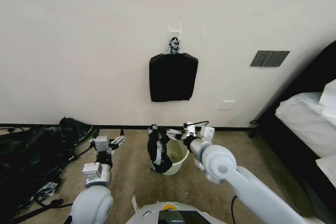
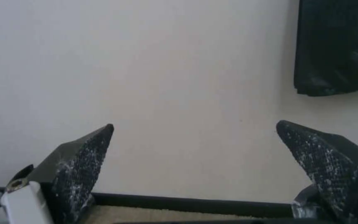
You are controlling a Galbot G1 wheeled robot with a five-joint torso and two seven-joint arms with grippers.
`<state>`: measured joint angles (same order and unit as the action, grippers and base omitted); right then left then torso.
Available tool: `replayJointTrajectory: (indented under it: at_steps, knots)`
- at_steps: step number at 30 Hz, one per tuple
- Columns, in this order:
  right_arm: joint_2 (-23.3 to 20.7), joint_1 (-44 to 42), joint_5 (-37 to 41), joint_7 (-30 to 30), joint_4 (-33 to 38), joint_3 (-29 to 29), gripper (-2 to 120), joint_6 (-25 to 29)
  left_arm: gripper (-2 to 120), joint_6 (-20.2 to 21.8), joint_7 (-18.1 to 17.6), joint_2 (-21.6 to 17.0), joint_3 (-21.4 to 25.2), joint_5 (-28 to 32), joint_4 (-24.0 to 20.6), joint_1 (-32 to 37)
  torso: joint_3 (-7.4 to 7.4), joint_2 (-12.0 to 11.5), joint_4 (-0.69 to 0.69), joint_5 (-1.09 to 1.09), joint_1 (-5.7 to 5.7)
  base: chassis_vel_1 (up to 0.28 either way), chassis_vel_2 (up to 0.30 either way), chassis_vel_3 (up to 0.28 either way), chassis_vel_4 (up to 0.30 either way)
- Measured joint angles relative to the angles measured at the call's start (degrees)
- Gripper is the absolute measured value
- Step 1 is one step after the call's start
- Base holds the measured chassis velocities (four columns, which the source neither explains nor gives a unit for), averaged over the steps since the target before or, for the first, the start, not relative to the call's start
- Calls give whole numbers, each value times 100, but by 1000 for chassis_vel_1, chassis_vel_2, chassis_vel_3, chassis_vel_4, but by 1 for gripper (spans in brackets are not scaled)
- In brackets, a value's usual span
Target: Place a trash bag onto the trash bin.
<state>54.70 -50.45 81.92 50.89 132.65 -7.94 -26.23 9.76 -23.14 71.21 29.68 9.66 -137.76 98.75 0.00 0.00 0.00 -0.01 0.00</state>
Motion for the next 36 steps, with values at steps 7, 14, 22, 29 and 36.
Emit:
replayJointTrajectory:
  at_steps: [7,14,22,29,36]
  knots:
    - [255,130,-95,-276,-410,-417,100,-277,100,-12,4,73,-42,-24,24,-2,0,0,-1,0,0,0,0,0,0]
    - [508,168,-213,-277,-739,-550,97,-288,100,-18,5,104,-116,-80,41,-3,0,0,0,1,0,0,0,0,0]
    - [690,183,-329,-270,-1073,-573,80,-269,100,-108,-3,110,-163,-138,57,-29,0,0,0,1,0,0,0,0,0]
    - [696,182,-319,-259,-1157,-558,57,-246,100,-139,-4,148,-174,-144,88,-51,0,0,0,1,0,0,0,0,0]
    - [619,132,-312,-252,-1148,-533,27,-216,100,-143,-5,168,-246,-155,132,-94,0,0,0,1,0,0,0,0,0]
